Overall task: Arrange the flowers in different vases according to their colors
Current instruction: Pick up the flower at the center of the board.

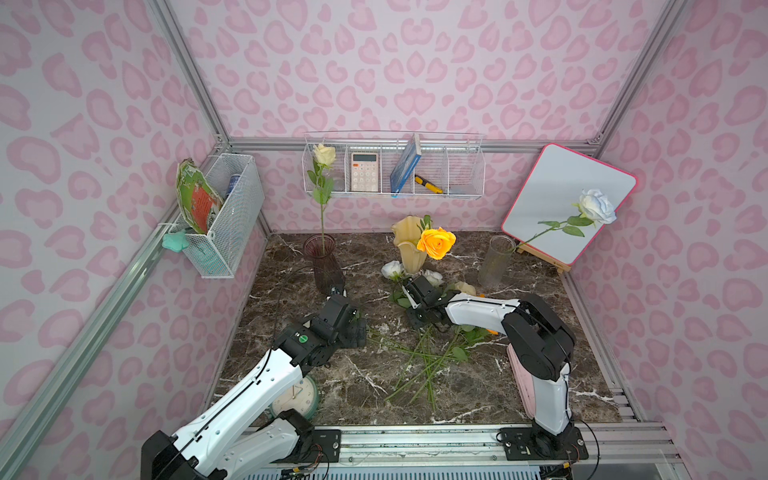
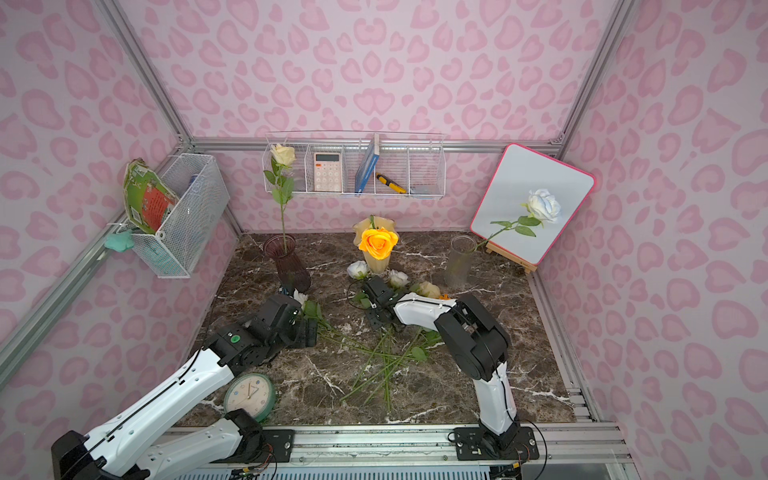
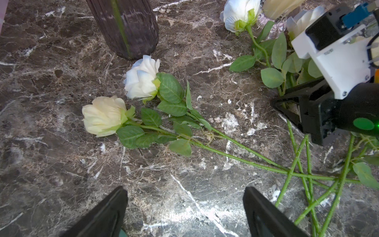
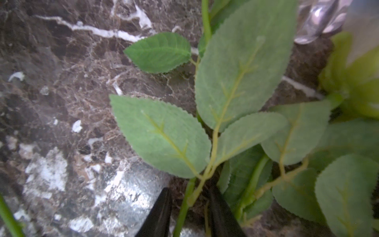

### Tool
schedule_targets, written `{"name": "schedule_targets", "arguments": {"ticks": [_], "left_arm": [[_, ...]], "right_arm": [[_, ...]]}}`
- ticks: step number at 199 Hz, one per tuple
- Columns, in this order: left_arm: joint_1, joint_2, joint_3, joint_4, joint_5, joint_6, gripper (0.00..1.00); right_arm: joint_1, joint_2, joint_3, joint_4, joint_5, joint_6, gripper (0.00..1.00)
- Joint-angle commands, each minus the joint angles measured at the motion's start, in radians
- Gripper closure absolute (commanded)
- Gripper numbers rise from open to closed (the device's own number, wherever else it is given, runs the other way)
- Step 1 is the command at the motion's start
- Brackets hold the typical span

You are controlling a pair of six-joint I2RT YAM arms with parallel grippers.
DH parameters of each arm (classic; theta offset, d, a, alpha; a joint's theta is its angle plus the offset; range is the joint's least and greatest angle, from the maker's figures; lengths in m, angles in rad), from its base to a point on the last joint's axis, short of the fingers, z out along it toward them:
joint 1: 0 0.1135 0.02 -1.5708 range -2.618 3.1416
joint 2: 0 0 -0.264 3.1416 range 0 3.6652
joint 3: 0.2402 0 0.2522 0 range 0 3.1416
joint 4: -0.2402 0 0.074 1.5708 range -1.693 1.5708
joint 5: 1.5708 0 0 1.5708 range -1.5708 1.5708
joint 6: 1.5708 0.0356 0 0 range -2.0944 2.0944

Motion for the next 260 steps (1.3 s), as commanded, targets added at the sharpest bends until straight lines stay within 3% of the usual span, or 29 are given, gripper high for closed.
{"name": "schedule_targets", "arguments": {"ticks": [1, 41, 92, 130, 260], "left_arm": [[-0.001, 0.001, -0.015, 0.043, 0.018, -0.023, 0.07], [0.000, 0.005, -0.048, 0.079, 0.033, -0.037, 0.08], [-0.001, 0.015, -0.066, 0.102, 0.040, -0.041, 0.10], [0.000, 0.014, -0.080, 0.123, 0.040, -0.046, 0.10], [0.000, 0.000, -0.126, 0.186, 0.063, -0.068, 0.10]], "right_arm": [[0.002, 0.002, 0.017, 0.010, -0.025, 0.013, 0.73], [0.002, -0.011, 0.015, 0.077, -0.014, 0.010, 0.85], [0.003, -0.052, -0.027, 0.158, -0.025, 0.017, 0.92], [0.007, -0.112, -0.066, 0.249, -0.048, 0.003, 0.94], [0.021, -0.164, 0.055, 0.660, -0.114, -0.075, 0.95]]}}
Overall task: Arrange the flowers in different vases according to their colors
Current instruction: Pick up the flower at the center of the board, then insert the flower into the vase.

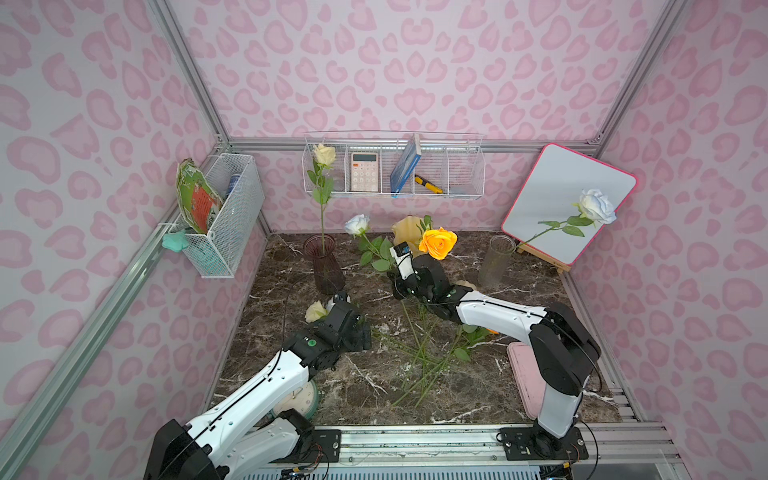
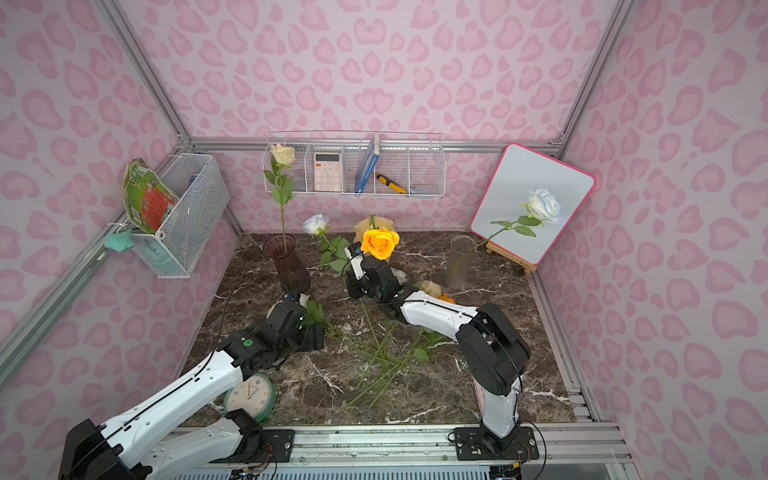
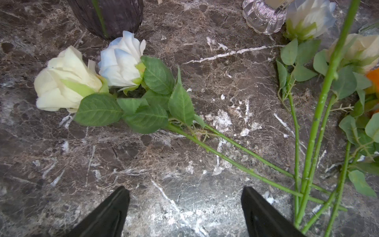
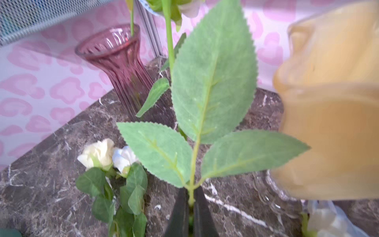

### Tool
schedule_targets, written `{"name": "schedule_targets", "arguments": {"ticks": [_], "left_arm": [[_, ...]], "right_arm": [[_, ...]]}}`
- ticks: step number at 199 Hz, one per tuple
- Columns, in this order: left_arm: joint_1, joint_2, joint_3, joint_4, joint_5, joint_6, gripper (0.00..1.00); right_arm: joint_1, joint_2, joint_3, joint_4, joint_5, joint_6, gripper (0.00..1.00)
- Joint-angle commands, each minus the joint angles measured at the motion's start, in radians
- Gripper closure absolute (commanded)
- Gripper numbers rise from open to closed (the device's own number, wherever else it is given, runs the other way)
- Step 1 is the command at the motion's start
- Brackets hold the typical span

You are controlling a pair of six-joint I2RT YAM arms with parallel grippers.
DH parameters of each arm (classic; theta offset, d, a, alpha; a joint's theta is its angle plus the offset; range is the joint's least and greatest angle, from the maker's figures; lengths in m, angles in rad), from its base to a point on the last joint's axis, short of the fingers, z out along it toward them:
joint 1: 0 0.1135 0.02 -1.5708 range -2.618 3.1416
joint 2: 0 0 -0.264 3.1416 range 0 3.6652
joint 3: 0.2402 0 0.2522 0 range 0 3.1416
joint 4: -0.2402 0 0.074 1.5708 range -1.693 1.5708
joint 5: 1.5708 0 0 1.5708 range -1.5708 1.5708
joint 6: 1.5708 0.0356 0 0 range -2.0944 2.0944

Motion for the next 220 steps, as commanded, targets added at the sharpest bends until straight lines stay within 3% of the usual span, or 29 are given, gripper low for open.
{"name": "schedule_targets", "arguments": {"ticks": [1, 90, 147, 188, 220], "left_arm": [[0.001, -0.016, -0.005, 0.024, 0.000, -0.006, 0.10], [0.000, -0.094, -0.033, 0.011, 0.011, -0.012, 0.09], [0.000, -0.134, -0.055, 0.018, 0.036, -0.020, 0.08], [0.001, -0.144, -0.060, 0.040, 0.066, -0.003, 0.05], [0.001, -0.123, -0.047, 0.052, 0.083, 0.012, 0.05]], "right_arm": [[0.005, 0.000, 0.053, 0.128, -0.021, -0.029, 0.95], [0.051, -0.069, 0.280, 0.282, -0.107, -0.112, 0.97], [0.105, -0.063, 0.671, 0.133, -0.175, -0.144, 0.98], [0.088, -0.114, 0.877, -0.060, -0.031, -0.277, 1.00], [-0.013, -0.250, 0.815, -0.073, 0.043, -0.311, 1.00]]}}
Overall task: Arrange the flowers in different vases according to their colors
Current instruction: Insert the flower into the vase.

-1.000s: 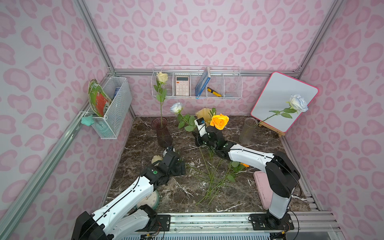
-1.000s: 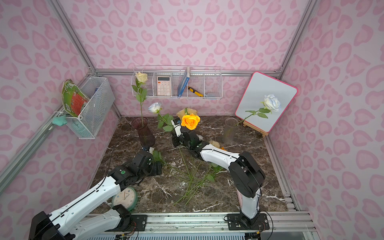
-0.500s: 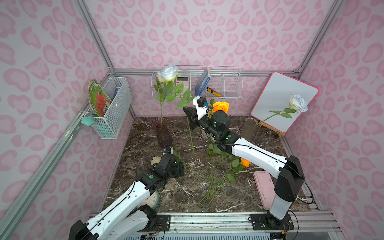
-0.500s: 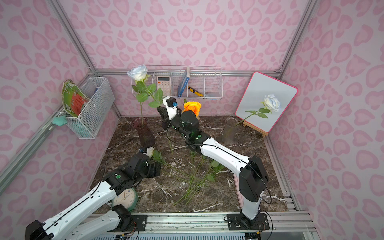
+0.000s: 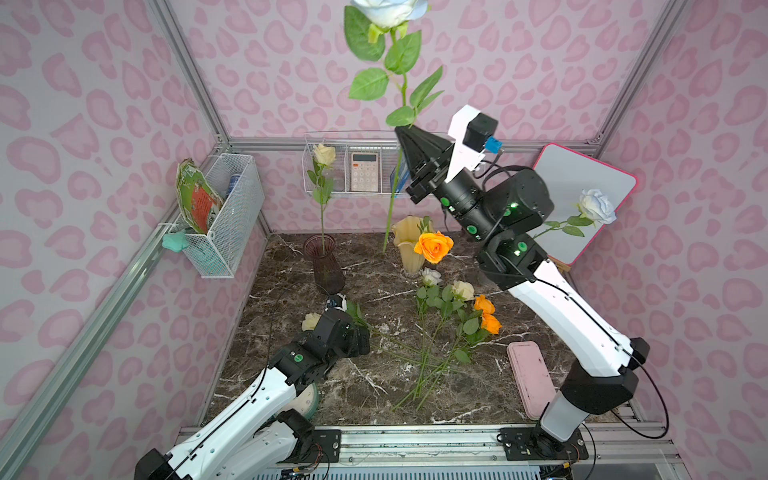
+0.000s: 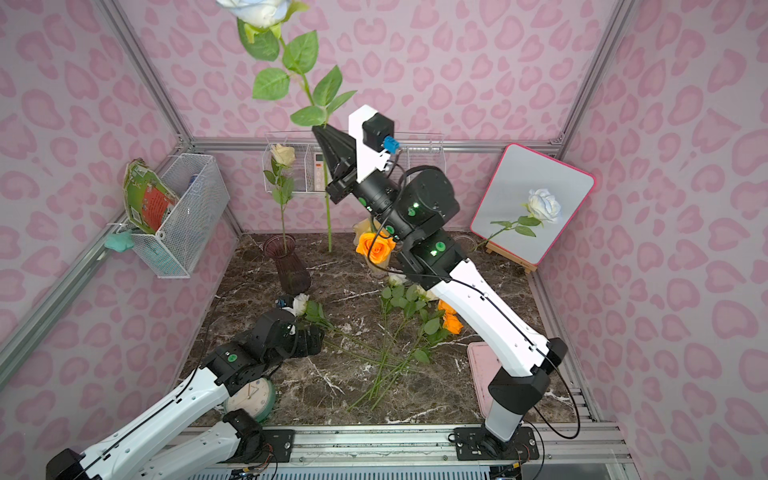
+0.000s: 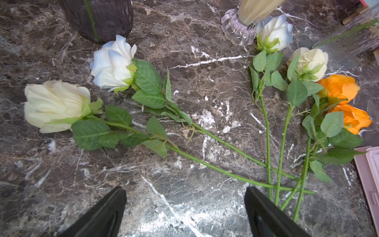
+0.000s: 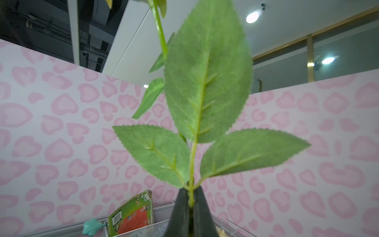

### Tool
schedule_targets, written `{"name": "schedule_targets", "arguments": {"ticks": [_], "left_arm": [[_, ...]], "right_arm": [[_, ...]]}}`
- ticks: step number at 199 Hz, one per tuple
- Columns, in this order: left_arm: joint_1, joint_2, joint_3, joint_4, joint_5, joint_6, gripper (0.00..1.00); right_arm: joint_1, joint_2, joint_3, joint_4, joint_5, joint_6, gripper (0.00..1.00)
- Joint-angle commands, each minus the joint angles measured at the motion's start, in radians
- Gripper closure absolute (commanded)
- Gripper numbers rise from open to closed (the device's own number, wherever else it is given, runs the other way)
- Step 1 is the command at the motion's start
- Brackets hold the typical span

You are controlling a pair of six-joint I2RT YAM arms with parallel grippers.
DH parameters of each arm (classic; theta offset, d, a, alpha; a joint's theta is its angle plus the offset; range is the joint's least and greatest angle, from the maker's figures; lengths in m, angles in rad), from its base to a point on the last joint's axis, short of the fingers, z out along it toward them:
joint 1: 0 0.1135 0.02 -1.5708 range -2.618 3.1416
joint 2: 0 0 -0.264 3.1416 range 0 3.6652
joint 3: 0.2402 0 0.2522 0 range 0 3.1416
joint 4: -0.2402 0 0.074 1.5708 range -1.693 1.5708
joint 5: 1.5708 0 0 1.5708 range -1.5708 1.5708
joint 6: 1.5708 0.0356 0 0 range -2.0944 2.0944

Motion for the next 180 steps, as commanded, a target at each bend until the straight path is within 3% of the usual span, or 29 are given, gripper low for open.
{"name": "schedule_targets", "arguments": {"ticks": [1, 44, 64, 91, 125, 180], "left_arm": [[0.001, 0.013, 0.009, 0.027, 0.022, 0.018, 0.05], [0.000, 0.052, 0.005, 0.065, 0.039, 0.024, 0.05], [0.000, 0.062, 0.007, 0.074, 0.040, 0.027, 0.05], [0.001, 0.077, 0.021, 0.070, 0.043, 0.035, 0.05], [0.001, 0.109, 0.028, 0.085, 0.046, 0.050, 0.05], [0.001, 0.172, 0.049, 0.128, 0.078, 0.061, 0.05]], "right_arm": [[-0.055, -0.078, -0.044, -0.037, 0.097, -0.057, 1.00], [-0.244, -0.204, -0.127, -0.057, 0.176, -0.076, 1.00], [-0.350, -0.262, -0.253, 0.006, 0.202, -0.071, 1.00], [-0.521, -0.300, -0.328, 0.053, 0.128, 0.057, 1.00], [-0.580, -0.260, -0.291, 0.031, 0.095, 0.065, 1.00], [-0.637, -0.262, -0.506, 0.111, 0.114, 0.055, 1.00]]}}
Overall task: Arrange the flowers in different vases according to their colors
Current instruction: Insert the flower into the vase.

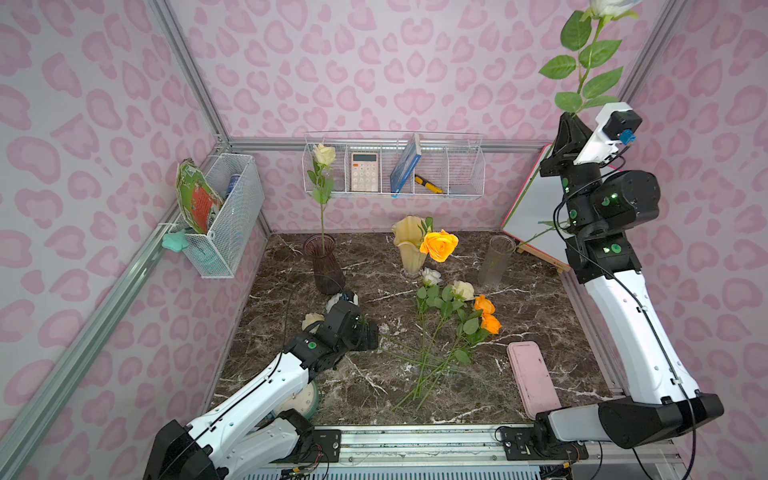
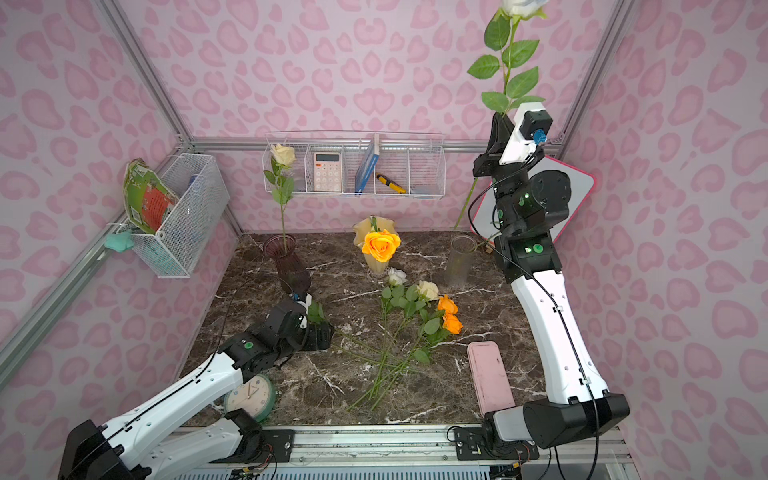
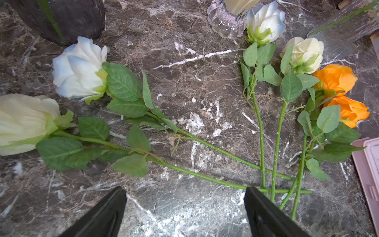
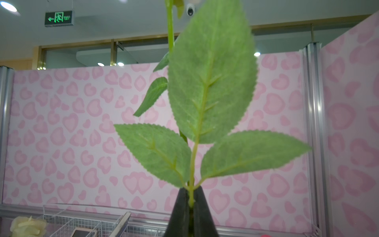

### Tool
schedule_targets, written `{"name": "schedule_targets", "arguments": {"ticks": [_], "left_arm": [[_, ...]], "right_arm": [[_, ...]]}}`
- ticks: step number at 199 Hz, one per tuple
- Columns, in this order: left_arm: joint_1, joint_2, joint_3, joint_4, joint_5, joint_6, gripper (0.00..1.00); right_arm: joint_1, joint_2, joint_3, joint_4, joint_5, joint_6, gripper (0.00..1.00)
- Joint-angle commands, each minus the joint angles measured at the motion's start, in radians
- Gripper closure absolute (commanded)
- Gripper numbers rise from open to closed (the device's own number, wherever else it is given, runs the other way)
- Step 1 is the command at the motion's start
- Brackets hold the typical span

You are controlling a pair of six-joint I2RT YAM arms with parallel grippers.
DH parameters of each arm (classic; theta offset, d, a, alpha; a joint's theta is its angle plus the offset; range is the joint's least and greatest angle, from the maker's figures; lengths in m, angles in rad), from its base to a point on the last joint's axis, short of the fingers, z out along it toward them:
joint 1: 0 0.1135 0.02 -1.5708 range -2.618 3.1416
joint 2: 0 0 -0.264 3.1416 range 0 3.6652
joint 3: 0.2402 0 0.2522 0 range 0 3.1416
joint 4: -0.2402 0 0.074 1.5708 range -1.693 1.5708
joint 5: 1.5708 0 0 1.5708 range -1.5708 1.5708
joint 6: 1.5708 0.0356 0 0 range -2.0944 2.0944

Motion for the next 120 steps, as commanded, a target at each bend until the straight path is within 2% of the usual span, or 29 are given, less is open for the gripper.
{"name": "schedule_targets", "arguments": {"ticks": [1, 64, 120], "left_arm": [[0.001, 0.023, 0.015, 0.032, 0.020, 0.021, 0.05], [0.001, 0.071, 0.018, 0.063, 0.042, 0.020, 0.05], [0.001, 0.095, 0.012, 0.080, 0.040, 0.017, 0.05]], "right_arm": [[-0.009, -0.004, -0.064, 0.060, 0.005, 0.001, 1.00], [-0.056, -0.007, -0.279, 0.180, 0.011, -0.017, 1.00], [-0.090, 0.019, -0.326, 0.258, -0.002, -0.020, 1.00]]}}
